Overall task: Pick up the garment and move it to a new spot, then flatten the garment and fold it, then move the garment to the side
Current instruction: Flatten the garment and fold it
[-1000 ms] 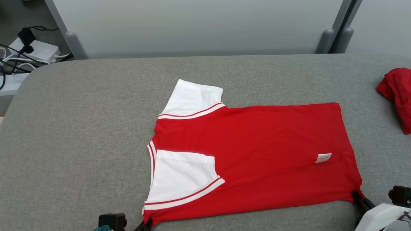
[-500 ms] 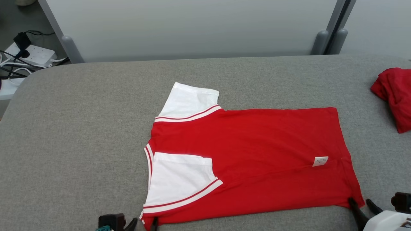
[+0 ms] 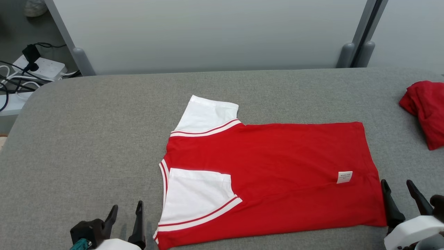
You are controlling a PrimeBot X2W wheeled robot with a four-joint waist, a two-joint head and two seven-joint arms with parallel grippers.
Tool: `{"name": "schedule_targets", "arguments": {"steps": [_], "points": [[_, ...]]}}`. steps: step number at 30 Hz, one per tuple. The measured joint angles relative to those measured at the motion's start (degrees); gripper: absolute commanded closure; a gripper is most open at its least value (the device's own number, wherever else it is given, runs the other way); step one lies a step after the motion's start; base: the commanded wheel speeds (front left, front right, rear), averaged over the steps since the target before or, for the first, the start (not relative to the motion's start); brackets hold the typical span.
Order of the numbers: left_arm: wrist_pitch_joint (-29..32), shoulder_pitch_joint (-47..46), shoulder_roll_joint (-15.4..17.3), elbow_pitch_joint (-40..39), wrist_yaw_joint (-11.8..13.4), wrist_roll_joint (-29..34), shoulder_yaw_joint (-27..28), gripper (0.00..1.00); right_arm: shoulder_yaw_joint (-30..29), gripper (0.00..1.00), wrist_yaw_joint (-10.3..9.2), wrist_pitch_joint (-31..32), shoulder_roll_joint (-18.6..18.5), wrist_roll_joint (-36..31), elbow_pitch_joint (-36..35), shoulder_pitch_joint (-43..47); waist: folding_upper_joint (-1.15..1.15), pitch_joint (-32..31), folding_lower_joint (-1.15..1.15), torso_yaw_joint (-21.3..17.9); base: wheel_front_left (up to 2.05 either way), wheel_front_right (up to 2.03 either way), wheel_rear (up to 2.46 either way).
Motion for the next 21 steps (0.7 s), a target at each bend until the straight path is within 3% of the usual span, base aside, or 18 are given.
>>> {"name": "schedule_targets", "arguments": {"steps": [6,13,21], "points": [[-6.4,0.0,0.3,-2.8,0.4,1.6,1.4,0.0,0.8,0.0,-0.04,-1.3,2.0,-3.3,-6.8,0.8,0.0,-1.3,0.0,0.2,0.0,0.0,0.0],[-8.8,0.0,-0.9,-3.7,-1.1,5.5,1.1,0.0,1.4,0.0,-0.05,-1.5,4.1,-5.4,-13.7,3.2,0.0,-3.2,0.0,-0.4,0.0,0.0,0.0],[-8.8,0.5,-2.2,-2.4,-2.8,8.3,1.1,0.0,1.9,0.0,-0.07,-1.5,5.2,-6.0,-14.2,6.8,0.0,-4.6,0.0,-1.0,0.0,0.0,0.0]]}}
